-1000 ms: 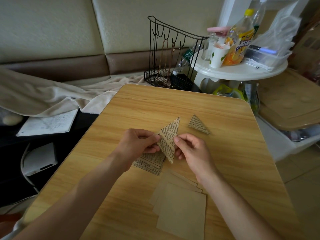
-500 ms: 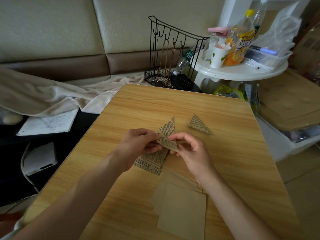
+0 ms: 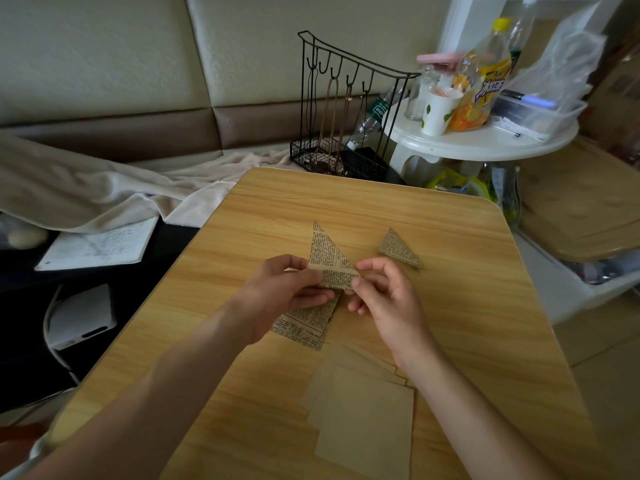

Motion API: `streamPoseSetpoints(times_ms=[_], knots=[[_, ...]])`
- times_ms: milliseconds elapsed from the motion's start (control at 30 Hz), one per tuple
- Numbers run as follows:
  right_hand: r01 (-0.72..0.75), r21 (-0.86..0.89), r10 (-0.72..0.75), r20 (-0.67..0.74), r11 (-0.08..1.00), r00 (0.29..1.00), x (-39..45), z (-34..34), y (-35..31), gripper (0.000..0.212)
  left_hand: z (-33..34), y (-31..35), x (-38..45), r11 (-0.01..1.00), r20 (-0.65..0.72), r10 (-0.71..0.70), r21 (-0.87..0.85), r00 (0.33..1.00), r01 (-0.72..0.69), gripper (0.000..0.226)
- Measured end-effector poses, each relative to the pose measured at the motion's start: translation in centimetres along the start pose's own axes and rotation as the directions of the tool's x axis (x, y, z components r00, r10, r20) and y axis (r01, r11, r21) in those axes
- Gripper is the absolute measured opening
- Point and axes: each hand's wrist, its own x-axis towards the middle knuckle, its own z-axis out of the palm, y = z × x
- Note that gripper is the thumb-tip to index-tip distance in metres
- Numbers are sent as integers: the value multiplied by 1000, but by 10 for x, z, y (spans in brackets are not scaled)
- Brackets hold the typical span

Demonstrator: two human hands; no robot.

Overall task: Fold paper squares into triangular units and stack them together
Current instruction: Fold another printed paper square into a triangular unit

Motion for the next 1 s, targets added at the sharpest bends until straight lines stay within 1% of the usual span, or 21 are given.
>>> streamPoseSetpoints(times_ms=[133,233,300,367,433,500,567,700,800,833,933,1000], knots=[[-4,10,4,-8,1000,1000,0,-1,1,16,-4,-2,3,998,-10,26,52,1000,-26,29],[-14,36,15,-40,999,999,1,0,1,11,-4,-3,3,995,-42,23,103,999,-19,37],[-19,7,19,-20,1000,1000,0,-1,0,10,-4,-3,3,980,-100,55,198,993,-35,42],[-14,-31,15,21,999,1000,-1,-2,-2,16,-4,0,2,945,-149,126,318,981,-73,37],[6,-69,-2,52,998,999,-2,-2,-5,20,-5,2,3,916,-115,183,380,976,-127,22],[21,-91,-17,51,996,999,-2,-2,-5,23,-4,3,1,898,-61,195,411,979,-154,10],[28,-106,-24,41,994,999,-2,-2,-5,26,-4,3,-1,889,-25,184,430,983,-155,8],[14,-101,-12,16,995,1000,-3,0,-5,27,-7,5,-2,855,20,186,490,982,-172,12],[-1,-89,1,5,996,1000,-4,0,-6,17,-9,5,-3,859,92,174,473,980,-197,14],[-10,-76,11,4,997,1000,-4,0,-7,17,-8,4,-3,863,89,186,461,979,-206,15],[-44,-60,47,38,997,998,-4,0,-9,26,-5,0,-2,890,25,233,396,972,-224,17],[-45,-77,49,50,996,998,-3,1,-10,26,-5,0,-1,908,-6,243,354,970,-226,15]])
